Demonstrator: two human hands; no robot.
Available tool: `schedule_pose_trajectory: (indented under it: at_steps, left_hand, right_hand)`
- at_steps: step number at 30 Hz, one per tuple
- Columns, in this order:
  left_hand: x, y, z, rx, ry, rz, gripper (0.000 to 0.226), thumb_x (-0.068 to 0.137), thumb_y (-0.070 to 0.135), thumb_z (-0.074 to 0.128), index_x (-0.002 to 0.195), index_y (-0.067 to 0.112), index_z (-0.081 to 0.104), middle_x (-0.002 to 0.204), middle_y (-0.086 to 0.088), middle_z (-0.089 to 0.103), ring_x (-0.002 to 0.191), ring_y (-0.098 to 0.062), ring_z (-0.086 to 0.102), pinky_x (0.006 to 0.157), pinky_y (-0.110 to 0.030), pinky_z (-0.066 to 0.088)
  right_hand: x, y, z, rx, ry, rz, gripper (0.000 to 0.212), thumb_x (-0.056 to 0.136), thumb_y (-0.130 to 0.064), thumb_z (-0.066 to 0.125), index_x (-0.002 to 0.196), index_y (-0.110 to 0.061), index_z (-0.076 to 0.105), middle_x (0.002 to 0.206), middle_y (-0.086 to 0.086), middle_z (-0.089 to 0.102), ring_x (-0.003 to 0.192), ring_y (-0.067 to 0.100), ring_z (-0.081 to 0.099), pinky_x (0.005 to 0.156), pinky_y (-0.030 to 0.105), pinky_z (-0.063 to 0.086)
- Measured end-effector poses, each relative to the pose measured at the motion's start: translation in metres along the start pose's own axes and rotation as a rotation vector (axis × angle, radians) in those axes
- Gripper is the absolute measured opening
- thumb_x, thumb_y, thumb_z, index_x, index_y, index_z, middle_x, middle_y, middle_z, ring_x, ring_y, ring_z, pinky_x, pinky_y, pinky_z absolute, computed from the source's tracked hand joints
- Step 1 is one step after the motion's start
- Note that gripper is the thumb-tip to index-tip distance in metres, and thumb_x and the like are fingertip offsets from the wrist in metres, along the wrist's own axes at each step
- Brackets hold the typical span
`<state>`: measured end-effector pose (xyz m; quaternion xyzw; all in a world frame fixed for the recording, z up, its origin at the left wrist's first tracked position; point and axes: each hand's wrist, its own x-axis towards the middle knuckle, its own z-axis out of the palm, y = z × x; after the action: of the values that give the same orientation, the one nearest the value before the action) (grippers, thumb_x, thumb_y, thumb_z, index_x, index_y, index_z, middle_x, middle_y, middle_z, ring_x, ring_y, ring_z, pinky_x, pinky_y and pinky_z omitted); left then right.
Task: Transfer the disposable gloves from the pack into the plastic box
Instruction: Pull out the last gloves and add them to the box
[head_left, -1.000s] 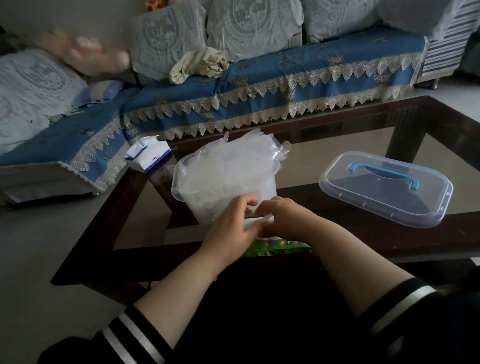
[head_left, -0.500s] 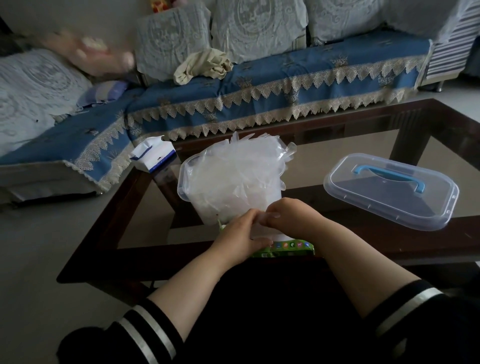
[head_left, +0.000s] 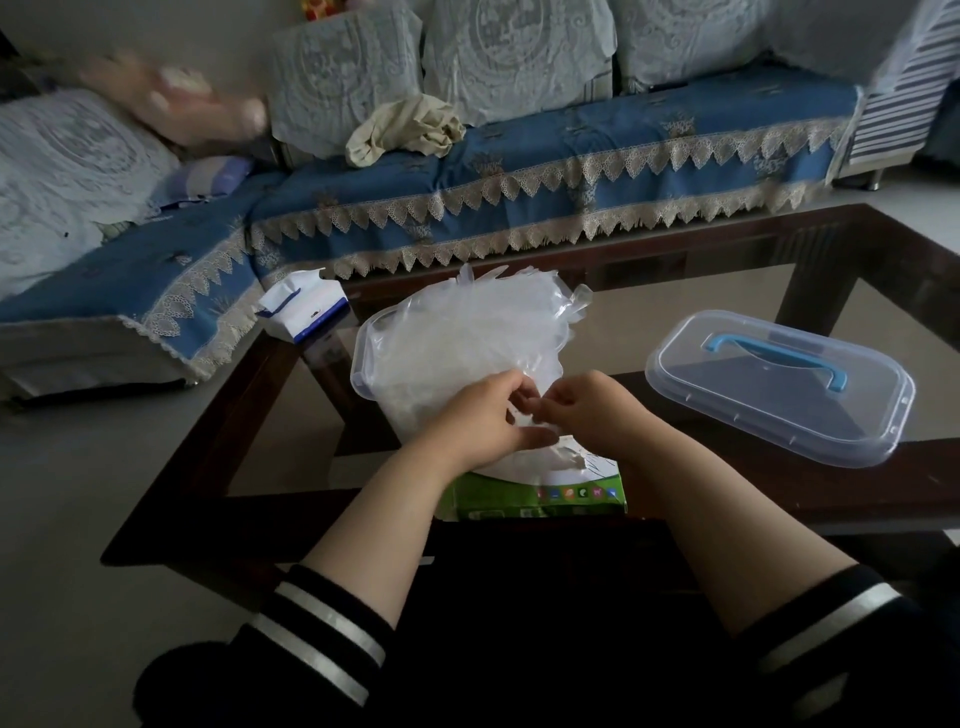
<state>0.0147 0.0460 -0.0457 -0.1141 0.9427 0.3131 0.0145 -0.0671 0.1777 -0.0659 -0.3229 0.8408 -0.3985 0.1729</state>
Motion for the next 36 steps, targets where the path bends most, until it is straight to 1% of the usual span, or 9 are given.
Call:
schedule_pose_trajectory:
  at_steps: [3, 6, 12, 15, 19, 22, 28, 32, 36]
  left_hand:
    - [-0.002, -0.009, 0.016, 0.054, -0.102, -0.031, 0.064, 0.076, 0.031, 0.082, 0.130, 0.020, 0.048, 0.112, 0.010, 0.052, 0.105, -0.010, 0.055, 0.076, -0.022, 0.042]
    - [-0.003, -0.025, 0.030, 0.191, -0.103, -0.010, 0.050, 0.075, 0.030, 0.081, 0.116, 0.019, 0.055, 0.110, 0.005, 0.059, 0.104, -0.017, 0.059, 0.087, -0.031, 0.048]
    - [0.000, -0.031, 0.041, 0.379, -0.096, 0.037, 0.060, 0.076, 0.043, 0.071, 0.127, 0.017, 0.051, 0.115, -0.002, 0.060, 0.108, -0.022, 0.057, 0.087, -0.033, 0.045]
    - [-0.002, -0.032, 0.041, 0.388, -0.088, 0.028, 0.064, 0.078, 0.046, 0.071, 0.130, 0.015, 0.049, 0.115, -0.002, 0.060, 0.109, -0.024, 0.057, 0.087, -0.034, 0.044]
    - [-0.019, -0.013, 0.028, 0.061, -0.110, 0.008, 0.061, 0.079, 0.044, 0.076, 0.131, 0.022, 0.051, 0.125, 0.008, 0.056, 0.113, -0.009, 0.052, 0.090, -0.023, 0.038]
    - [-0.029, 0.006, 0.023, -0.319, -0.072, 0.051, 0.022, 0.086, 0.028, 0.072, 0.105, 0.031, 0.061, 0.109, 0.016, 0.062, 0.101, 0.000, 0.057, 0.087, -0.017, 0.043]
    - [-0.044, 0.027, 0.033, -0.843, 0.074, 0.052, 0.010, 0.080, 0.011, 0.074, 0.087, 0.005, 0.069, 0.087, -0.012, 0.073, 0.083, -0.017, 0.069, 0.083, -0.025, 0.054]
    - [-0.050, 0.042, 0.031, -0.899, 0.123, 0.114, 0.004, 0.086, 0.007, 0.065, 0.089, 0.009, 0.067, 0.073, 0.001, 0.072, 0.073, -0.013, 0.070, 0.075, -0.022, 0.056]
    - [-0.053, 0.047, 0.011, -0.604, 0.062, 0.196, 0.022, 0.095, 0.005, 0.056, 0.097, 0.025, 0.067, 0.068, 0.009, 0.064, 0.062, -0.014, 0.061, 0.066, -0.022, 0.053]
  right_hand:
    - [-0.001, 0.001, -0.005, -0.015, 0.030, -0.014, 0.029, 0.092, -0.034, 0.061, 0.086, -0.008, 0.072, 0.070, 0.001, 0.064, 0.052, 0.003, 0.051, 0.052, 0.022, 0.036]
    - [-0.004, 0.001, -0.010, -0.027, 0.026, -0.004, 0.029, 0.094, -0.034, 0.057, 0.084, -0.010, 0.070, 0.070, -0.002, 0.062, 0.046, 0.002, 0.049, 0.044, 0.017, 0.032]
    - [-0.013, -0.010, -0.017, 0.205, 0.169, -0.057, 0.033, 0.102, -0.025, 0.041, 0.083, -0.007, 0.061, 0.073, -0.003, 0.068, 0.074, 0.017, 0.066, 0.073, 0.030, 0.052]
    - [-0.024, -0.021, -0.024, 0.385, 0.362, -0.121, 0.029, 0.104, -0.026, 0.034, 0.086, -0.011, 0.051, 0.063, 0.000, 0.064, 0.068, 0.025, 0.066, 0.068, 0.034, 0.056]
    - [-0.031, -0.028, -0.026, 0.446, 0.603, -0.202, 0.027, 0.104, -0.031, 0.030, 0.091, -0.013, 0.046, 0.053, 0.001, 0.057, 0.047, 0.014, 0.059, 0.049, 0.022, 0.049]
    - [-0.033, -0.030, -0.026, 0.527, 0.685, -0.185, 0.028, 0.104, -0.034, 0.029, 0.093, -0.012, 0.043, 0.048, 0.000, 0.056, 0.045, 0.015, 0.059, 0.047, 0.027, 0.049]
    - [-0.041, -0.034, -0.039, 0.875, 0.908, -0.260, 0.028, 0.106, -0.028, 0.023, 0.084, -0.018, 0.037, 0.045, 0.000, 0.052, 0.039, 0.013, 0.053, 0.044, 0.031, 0.047]
    - [-0.042, -0.030, -0.047, 1.057, 0.938, -0.304, 0.032, 0.106, -0.026, 0.022, 0.080, -0.015, 0.038, 0.044, -0.001, 0.052, 0.040, 0.015, 0.053, 0.045, 0.030, 0.048]
    - [-0.042, -0.020, -0.057, 0.927, 0.918, -0.451, 0.057, 0.098, -0.050, 0.026, 0.059, -0.013, 0.046, 0.047, 0.000, 0.055, 0.050, 0.023, 0.061, 0.060, 0.033, 0.053]
